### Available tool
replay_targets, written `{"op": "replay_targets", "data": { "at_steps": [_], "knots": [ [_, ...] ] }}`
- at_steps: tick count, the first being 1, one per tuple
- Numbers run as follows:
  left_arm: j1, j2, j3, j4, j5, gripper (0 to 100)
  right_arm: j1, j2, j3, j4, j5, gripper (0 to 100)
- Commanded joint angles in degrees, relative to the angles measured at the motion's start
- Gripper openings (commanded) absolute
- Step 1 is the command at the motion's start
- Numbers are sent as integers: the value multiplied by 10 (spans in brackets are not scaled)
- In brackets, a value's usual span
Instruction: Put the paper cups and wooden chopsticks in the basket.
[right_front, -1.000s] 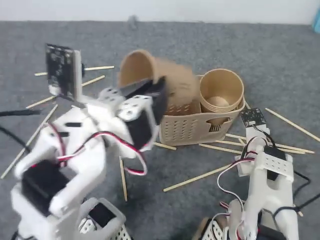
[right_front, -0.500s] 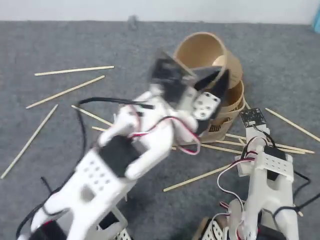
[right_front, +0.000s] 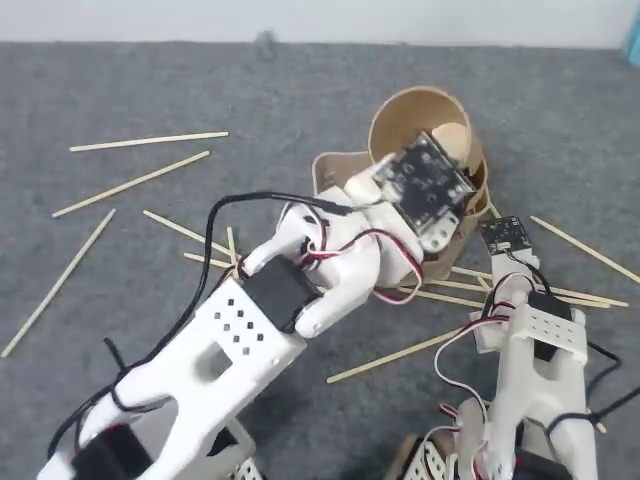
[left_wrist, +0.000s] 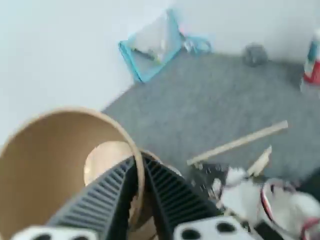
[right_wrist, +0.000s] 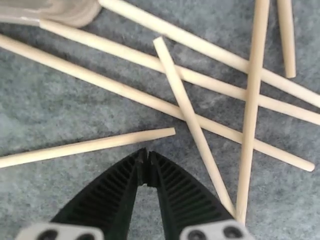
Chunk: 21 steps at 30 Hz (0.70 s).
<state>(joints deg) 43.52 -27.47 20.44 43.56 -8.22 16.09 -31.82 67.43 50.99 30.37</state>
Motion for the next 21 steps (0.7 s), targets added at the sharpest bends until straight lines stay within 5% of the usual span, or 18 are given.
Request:
{"op": "replay_targets", "data": {
  "at_steps": [1, 9, 21],
  "knots": [
    [20, -7, -16, 38, -25, 13, 0, -21, -5, -1, 9, 8],
    [45, -1, -111, 126, -22, 13, 0, -21, -5, -1, 9, 8],
    [1, 32, -87, 57, -22, 79, 0, -21, -5, -1, 9, 8]
  ]
}}
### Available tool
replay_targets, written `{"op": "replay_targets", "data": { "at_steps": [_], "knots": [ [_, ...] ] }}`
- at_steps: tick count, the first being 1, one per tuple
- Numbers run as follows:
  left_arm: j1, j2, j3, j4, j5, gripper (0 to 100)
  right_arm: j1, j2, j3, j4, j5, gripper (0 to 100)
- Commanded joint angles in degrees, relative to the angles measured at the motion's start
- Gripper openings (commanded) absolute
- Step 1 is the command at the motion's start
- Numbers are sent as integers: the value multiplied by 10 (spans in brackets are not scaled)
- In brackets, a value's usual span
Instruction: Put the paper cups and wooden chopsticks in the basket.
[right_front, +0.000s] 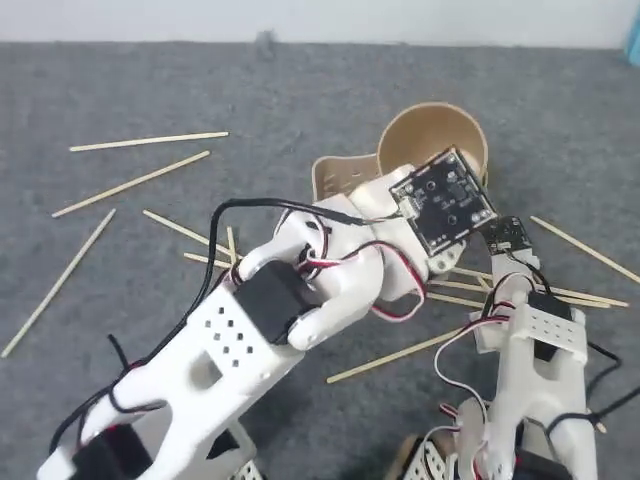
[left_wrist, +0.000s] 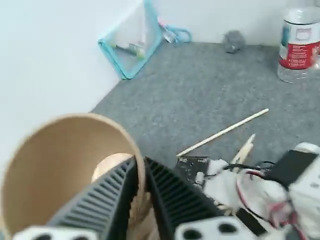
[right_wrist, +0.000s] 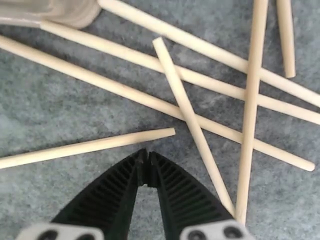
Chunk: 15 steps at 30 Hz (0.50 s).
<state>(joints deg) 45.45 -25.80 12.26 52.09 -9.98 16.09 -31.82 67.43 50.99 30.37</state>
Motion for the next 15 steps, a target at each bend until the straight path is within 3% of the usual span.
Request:
{"op": "replay_targets", "data": {
  "at_steps": [1, 8, 15],
  "knots": [
    [-28, 23, -6, -29, -4, 99, 0, -21, -5, -1, 9, 8],
    [-26, 5, -10, -39, 3, 122, 0, -21, -5, -1, 9, 8],
    [-11, -53, -9, -127, 98, 77, 0, -21, -5, -1, 9, 8]
  ]
}}
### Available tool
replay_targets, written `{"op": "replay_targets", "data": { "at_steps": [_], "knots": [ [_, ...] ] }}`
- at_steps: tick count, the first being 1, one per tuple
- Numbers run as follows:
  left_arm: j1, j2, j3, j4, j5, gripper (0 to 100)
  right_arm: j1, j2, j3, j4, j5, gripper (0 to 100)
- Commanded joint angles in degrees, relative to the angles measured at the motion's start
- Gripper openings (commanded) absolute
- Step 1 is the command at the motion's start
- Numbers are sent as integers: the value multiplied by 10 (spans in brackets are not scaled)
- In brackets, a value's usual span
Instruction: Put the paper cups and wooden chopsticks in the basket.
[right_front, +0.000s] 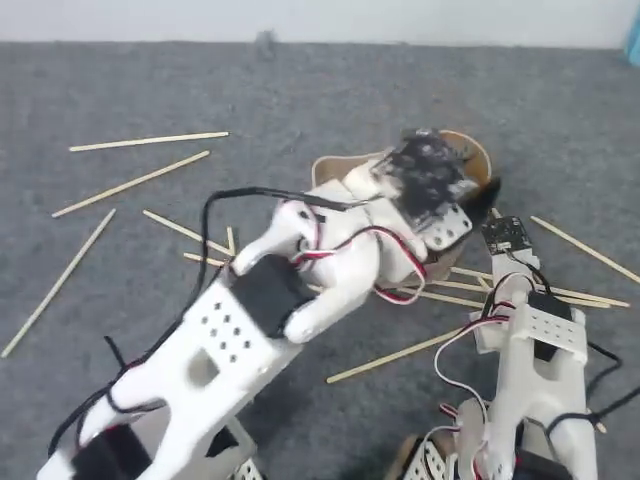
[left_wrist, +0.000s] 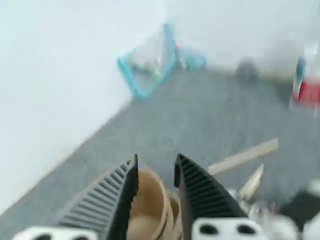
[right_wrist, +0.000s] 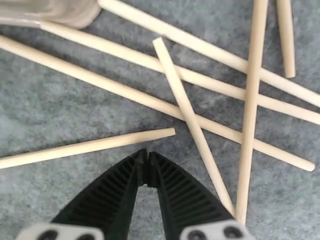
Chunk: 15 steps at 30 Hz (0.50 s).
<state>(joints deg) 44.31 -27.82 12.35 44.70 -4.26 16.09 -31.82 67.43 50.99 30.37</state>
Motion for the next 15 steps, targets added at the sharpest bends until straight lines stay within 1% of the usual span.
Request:
{"op": "replay_targets", "data": {
  "at_steps": [1, 2, 6, 8, 11, 12, 13, 15],
  "knots": [
    [-6, -33, 1, -77, 50, 40, 0, -21, -5, -1, 9, 8],
    [-12, -36, 18, -105, 55, 4, 0, -21, -5, -1, 9, 8],
    [-16, -51, 124, -230, 58, 13, 0, -21, -5, -1, 9, 8],
    [-16, -72, 203, -315, 58, 13, 0, -21, -5, -1, 9, 8],
    [-18, -90, 317, -465, 58, 13, 0, -21, -5, -1, 9, 8],
    [-18, -91, 343, -499, 58, 13, 0, -21, -5, -1, 9, 8],
    [-19, -88, 359, -510, 58, 13, 0, -21, -5, -1, 9, 8],
    [-19, -79, 370, -494, 59, 13, 0, -21, -5, -1, 9, 8]
  ]
}}
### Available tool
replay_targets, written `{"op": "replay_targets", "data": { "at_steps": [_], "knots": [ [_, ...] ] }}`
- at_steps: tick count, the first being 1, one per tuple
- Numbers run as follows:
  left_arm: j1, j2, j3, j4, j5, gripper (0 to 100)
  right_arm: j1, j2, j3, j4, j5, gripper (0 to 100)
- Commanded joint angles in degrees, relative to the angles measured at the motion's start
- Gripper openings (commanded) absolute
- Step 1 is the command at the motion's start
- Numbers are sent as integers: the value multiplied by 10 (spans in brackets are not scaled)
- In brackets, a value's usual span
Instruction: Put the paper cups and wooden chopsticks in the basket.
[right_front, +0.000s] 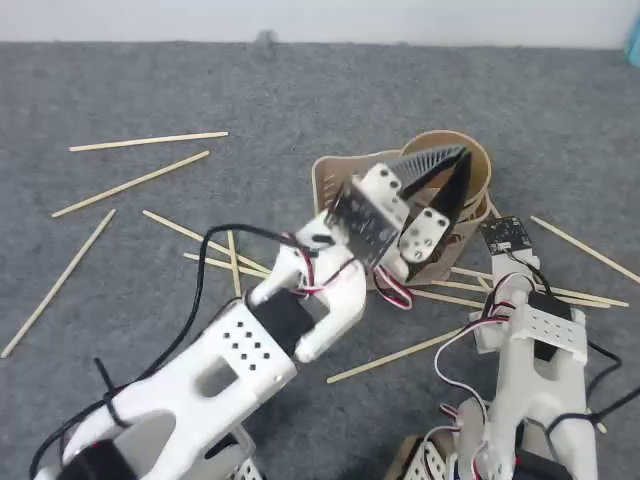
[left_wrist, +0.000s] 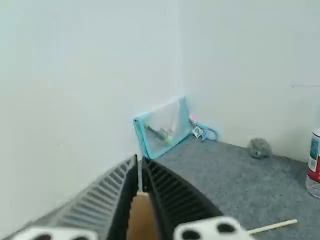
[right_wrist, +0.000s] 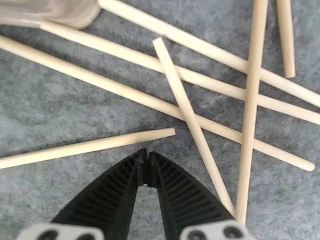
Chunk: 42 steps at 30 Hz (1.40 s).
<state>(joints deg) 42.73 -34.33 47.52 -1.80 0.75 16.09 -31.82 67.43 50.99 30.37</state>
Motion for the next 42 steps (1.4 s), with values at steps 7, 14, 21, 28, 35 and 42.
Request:
{"op": "replay_targets", "data": {
  "at_steps": [7, 14, 21, 28, 35, 42],
  "knots": [
    [-4, 33, 23, 38, 98, 13, 0, -21, -5, -1, 9, 8],
    [-2, 66, 45, 38, 102, 13, 0, -21, -5, -1, 9, 8],
    [-5, 49, 49, 38, 99, 13, 0, -21, -5, -1, 9, 8],
    [-16, -125, 47, 85, 97, 13, 0, -21, -6, -1, 9, 8],
    [-58, -331, 28, 292, 29, 13, -2, -21, -6, -1, 9, 8],
    [-293, -480, 92, 396, 32, 13, -2, -21, -6, -1, 9, 8]
  ]
}}
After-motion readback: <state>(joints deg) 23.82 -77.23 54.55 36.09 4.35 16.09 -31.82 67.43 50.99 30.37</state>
